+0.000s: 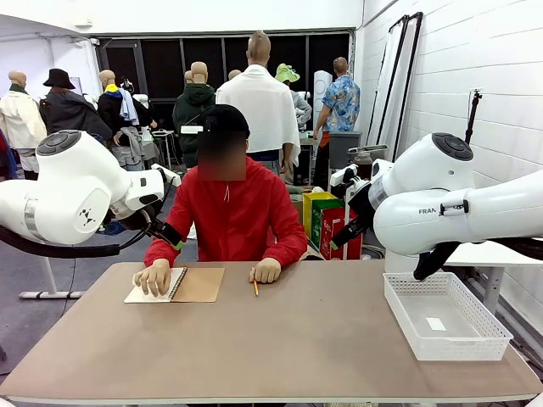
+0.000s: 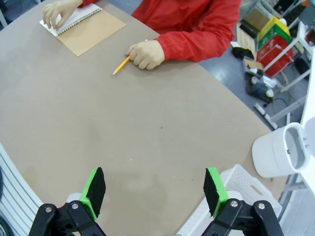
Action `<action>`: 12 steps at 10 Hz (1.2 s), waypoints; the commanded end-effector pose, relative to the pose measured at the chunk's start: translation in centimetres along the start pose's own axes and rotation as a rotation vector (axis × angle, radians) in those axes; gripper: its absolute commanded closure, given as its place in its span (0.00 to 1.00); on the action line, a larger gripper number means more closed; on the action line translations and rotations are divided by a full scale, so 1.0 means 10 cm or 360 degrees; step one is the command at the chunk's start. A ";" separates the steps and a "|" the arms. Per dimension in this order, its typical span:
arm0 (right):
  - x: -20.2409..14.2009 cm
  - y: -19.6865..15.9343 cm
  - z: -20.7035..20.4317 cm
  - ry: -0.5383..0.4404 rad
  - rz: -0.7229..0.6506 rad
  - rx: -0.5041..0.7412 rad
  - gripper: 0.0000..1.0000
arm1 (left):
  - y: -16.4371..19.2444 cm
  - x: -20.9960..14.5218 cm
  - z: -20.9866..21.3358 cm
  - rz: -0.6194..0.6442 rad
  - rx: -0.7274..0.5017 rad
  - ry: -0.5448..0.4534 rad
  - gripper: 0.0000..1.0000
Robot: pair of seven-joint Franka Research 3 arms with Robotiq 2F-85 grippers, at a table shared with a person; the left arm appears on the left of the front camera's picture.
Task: Sort the paper based on its condition.
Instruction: If a person hands you a paper, place it in the Organizing basket , and if it's crumpled, put it in the Trash can.
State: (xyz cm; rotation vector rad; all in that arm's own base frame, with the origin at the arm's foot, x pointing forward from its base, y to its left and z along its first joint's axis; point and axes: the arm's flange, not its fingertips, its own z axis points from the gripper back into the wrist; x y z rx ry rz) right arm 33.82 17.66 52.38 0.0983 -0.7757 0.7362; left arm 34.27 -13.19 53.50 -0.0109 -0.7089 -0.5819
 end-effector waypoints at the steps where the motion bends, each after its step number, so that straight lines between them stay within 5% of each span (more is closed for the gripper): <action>1: 0.00 0.00 0.00 0.0000 -0.0001 0.0004 0.00 | 0.00 0.01 0.01 -0.0006 0.0000 -0.0011 0.00; 12: 0.00 0.00 0.00 0.0000 -0.0001 0.0004 0.00 | 0.00 0.01 0.01 -0.0006 0.0000 -0.0011 0.00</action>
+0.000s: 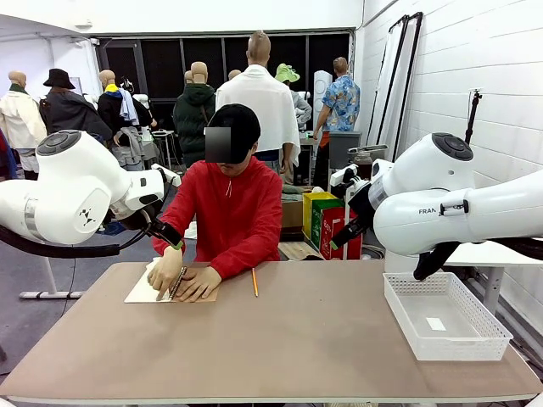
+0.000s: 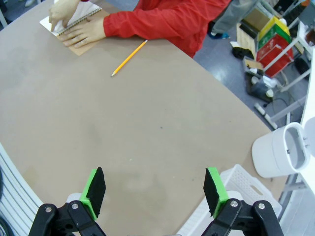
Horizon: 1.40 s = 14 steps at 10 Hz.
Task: Sort the paper based on its condition.
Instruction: If a person hands you a paper, place it in the Organizing basket , and if it's crumpled, put it in the Trash can.
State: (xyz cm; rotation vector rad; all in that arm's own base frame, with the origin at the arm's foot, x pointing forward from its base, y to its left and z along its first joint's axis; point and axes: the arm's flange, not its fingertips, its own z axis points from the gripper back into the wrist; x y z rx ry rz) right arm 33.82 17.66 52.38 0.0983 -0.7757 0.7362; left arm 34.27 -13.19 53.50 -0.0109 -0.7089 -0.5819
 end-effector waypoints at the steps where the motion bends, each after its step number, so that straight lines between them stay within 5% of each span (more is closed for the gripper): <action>1: 0.00 0.00 0.00 0.0000 -0.0001 0.0004 0.00 | 0.00 0.01 0.01 -0.0006 0.0000 -0.0011 0.00; 14: 0.00 0.00 0.00 0.0000 -0.0001 0.0004 0.00 | 0.00 0.01 0.01 -0.0006 0.0000 -0.0011 0.00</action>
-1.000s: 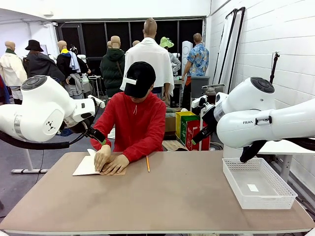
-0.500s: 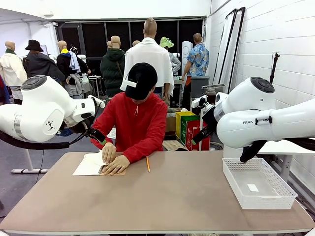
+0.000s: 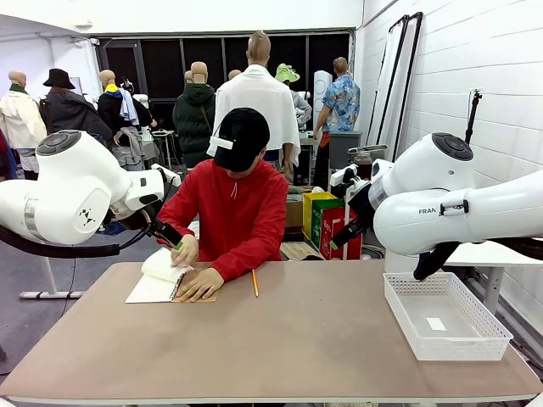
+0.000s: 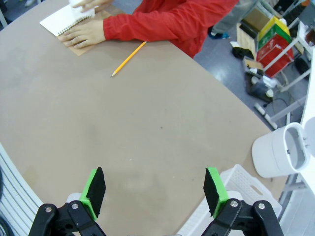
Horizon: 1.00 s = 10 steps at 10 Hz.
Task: Sort the paper based on its condition.
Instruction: If a person hands you a paper, place it in the Organizing basket , and if it's crumpled, put it in the Trash can.
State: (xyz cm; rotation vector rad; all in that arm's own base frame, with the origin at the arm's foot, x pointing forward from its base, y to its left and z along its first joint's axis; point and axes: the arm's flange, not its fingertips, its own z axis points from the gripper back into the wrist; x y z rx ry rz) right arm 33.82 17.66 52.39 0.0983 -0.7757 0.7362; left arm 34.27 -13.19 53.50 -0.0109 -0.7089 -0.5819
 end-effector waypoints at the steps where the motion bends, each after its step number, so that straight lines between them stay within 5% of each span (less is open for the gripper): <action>1: 0.00 0.00 0.00 0.0000 -0.0001 0.0004 0.00 | 0.00 0.01 0.01 -0.0006 0.0000 -0.0011 0.00; 10: 0.00 0.00 0.00 0.0000 -0.0001 0.0004 0.00 | 0.00 0.01 0.01 -0.0006 0.0000 -0.0011 0.00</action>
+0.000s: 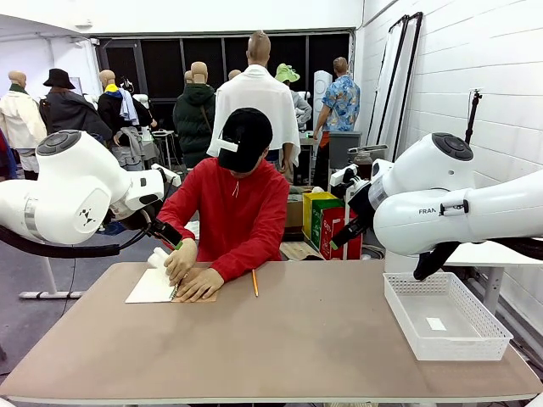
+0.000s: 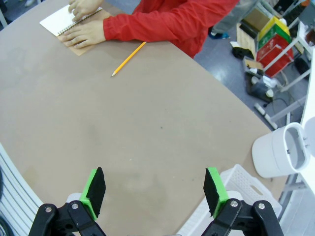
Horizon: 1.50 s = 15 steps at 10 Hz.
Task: Sort the paper based on its condition.
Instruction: If a person hands you a paper, place it in the Organizing basket , and if it's crumpled, put it in the Trash can.
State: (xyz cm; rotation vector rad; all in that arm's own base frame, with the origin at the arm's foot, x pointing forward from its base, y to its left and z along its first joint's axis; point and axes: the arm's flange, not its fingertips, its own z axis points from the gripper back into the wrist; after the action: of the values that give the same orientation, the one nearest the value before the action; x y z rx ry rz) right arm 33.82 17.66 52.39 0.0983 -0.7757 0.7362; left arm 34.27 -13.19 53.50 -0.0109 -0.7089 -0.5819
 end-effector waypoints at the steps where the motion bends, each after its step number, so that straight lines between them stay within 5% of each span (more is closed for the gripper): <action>1: 0.00 0.00 0.00 0.0000 -0.0001 0.0004 0.00 | 0.00 0.01 0.01 -0.0006 0.0000 -0.0011 0.00; 15: 0.00 0.00 0.00 0.0000 -0.0001 0.0004 0.00 | 0.00 0.01 0.01 -0.0006 0.0000 -0.0011 0.00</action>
State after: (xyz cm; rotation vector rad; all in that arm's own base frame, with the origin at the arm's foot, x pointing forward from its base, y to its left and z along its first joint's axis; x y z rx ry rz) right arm 33.82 17.66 52.39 0.0983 -0.7757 0.7362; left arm 34.27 -13.19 53.50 -0.0109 -0.7089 -0.5819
